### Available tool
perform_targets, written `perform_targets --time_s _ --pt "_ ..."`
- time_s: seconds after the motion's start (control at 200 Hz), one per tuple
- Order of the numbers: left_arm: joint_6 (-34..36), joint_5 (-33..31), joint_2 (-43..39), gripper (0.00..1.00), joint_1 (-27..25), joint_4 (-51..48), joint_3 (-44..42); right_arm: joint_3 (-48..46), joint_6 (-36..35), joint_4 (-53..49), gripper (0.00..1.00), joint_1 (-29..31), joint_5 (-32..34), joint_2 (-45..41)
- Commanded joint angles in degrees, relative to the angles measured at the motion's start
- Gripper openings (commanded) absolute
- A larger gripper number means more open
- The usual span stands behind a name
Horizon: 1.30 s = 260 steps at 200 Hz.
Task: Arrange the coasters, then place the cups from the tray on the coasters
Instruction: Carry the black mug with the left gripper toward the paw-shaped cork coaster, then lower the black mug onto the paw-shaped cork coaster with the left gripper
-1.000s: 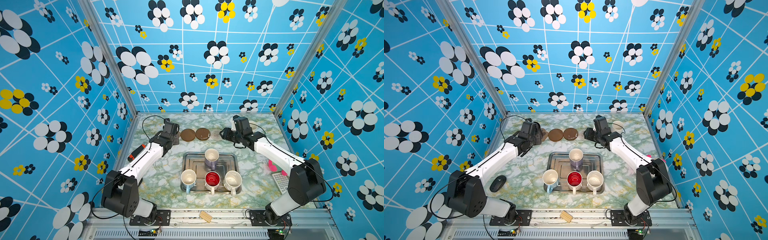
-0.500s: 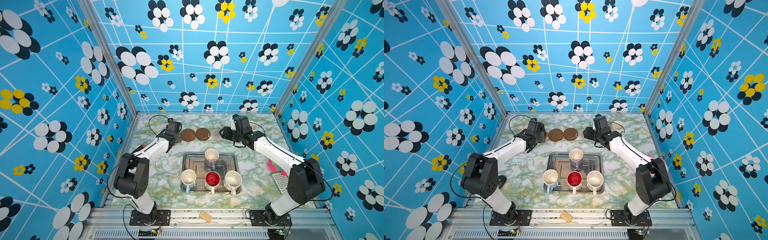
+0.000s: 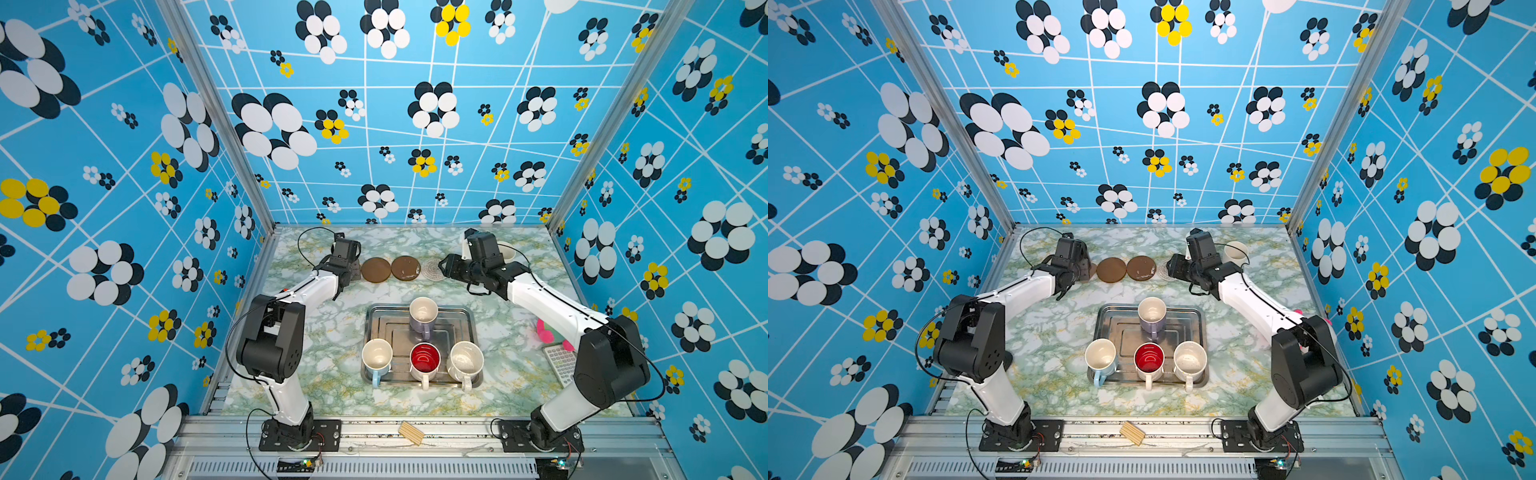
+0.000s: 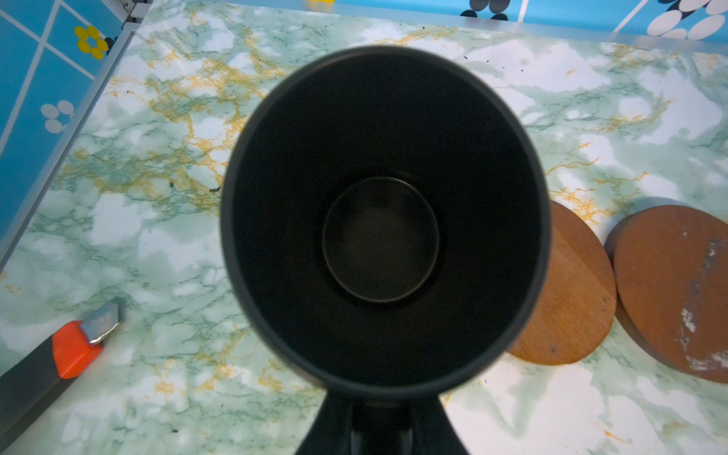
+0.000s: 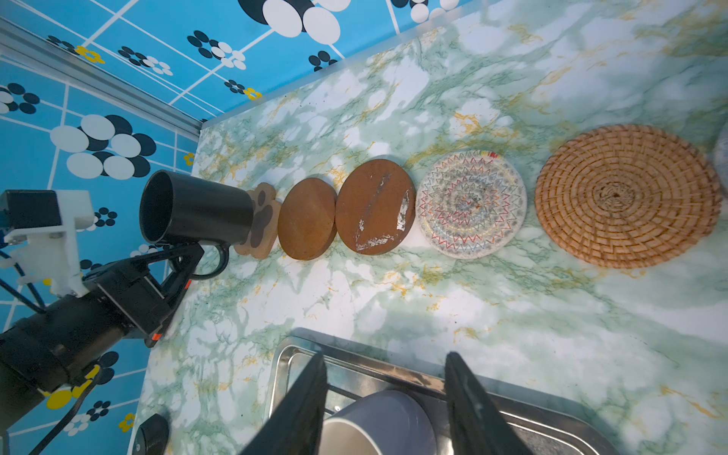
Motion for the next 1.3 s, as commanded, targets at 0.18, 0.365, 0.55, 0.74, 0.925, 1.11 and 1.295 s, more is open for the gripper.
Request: perform_targets --time_s 0.18,0.365,0.55,0.74,0.925,1.11,1.295 --pt "1.0 0.6 1.6 0.00 1.4 6.1 3.3 1.4 -0.8 -1.1 0.51 0.2 0.9 0.9" --pt "0.9 1.4 2.0 0.00 1.9 6.7 3.1 1.2 -0.8 -1.2 0.51 0.1 1.2 0.7" --pt "0.7 1.9 2.7 0.00 2.2 6.1 3.6 1.2 -0.8 -1.2 0.50 0.2 1.1 0.7" --pt "0.8 1.9 3.3 0.00 2.3 5.7 3.7 1.2 -0.7 -1.2 0.51 0.2 1.3 0.5" --pt "0.4 1.2 3.4 0.00 2.2 5.2 3.4 0.9 -0.6 -1.1 0.51 0.2 1.0 0.6" --pt "0.3 0.7 4.0 0.00 2.2 4.4 3.7 1.0 -0.6 -1.1 0.51 0.2 1.0 0.4" --pt "-0.6 -0.8 4.0 0.00 2.1 2.6 4.0 0.9 -0.5 -1.2 0.51 0.2 1.0 0.3"
